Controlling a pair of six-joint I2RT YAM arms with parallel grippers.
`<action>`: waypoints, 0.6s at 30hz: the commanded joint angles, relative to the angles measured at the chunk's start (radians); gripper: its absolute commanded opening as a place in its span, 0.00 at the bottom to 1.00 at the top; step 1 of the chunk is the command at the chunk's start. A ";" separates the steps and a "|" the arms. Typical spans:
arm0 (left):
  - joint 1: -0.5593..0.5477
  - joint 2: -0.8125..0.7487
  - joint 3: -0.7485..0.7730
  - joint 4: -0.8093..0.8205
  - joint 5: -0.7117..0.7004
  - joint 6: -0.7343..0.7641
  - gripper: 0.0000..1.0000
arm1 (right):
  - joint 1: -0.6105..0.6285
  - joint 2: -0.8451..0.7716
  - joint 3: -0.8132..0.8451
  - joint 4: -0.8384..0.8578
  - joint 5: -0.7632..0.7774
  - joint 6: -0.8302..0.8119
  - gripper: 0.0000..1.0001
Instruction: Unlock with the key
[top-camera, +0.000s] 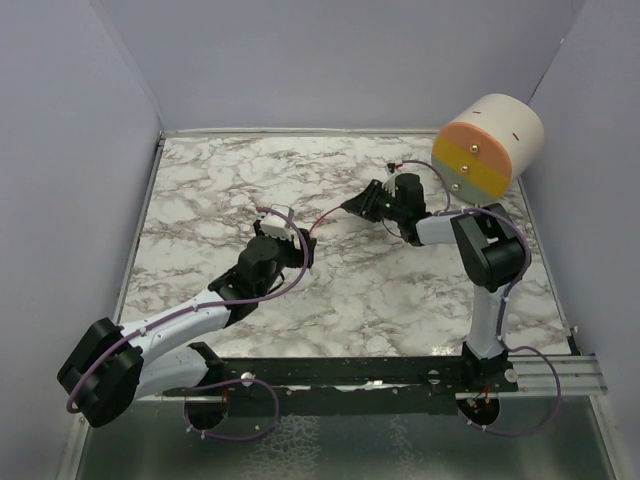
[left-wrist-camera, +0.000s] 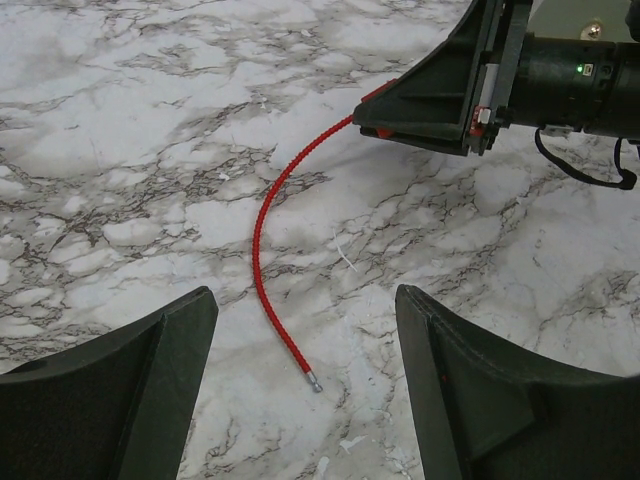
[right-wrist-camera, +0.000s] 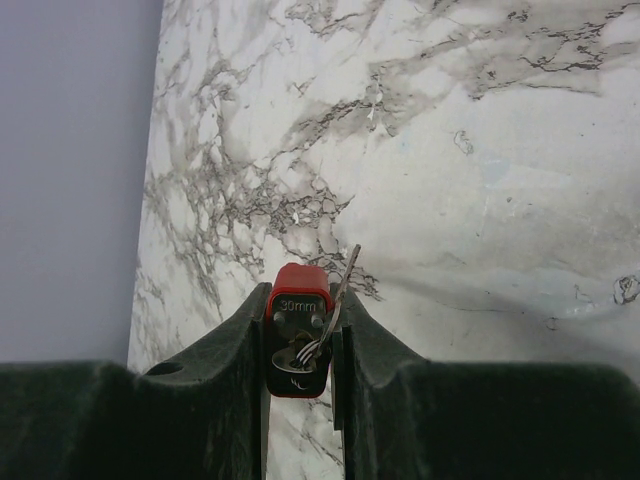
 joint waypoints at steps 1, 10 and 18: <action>0.003 0.001 0.008 0.017 0.022 0.001 0.75 | 0.015 0.042 0.047 -0.041 0.034 -0.008 0.17; 0.002 0.004 0.009 0.018 0.016 0.008 0.75 | 0.017 0.057 0.076 -0.102 0.044 -0.025 0.36; 0.002 0.000 0.010 0.019 0.017 0.008 0.75 | 0.017 0.050 0.067 -0.122 0.049 -0.032 0.57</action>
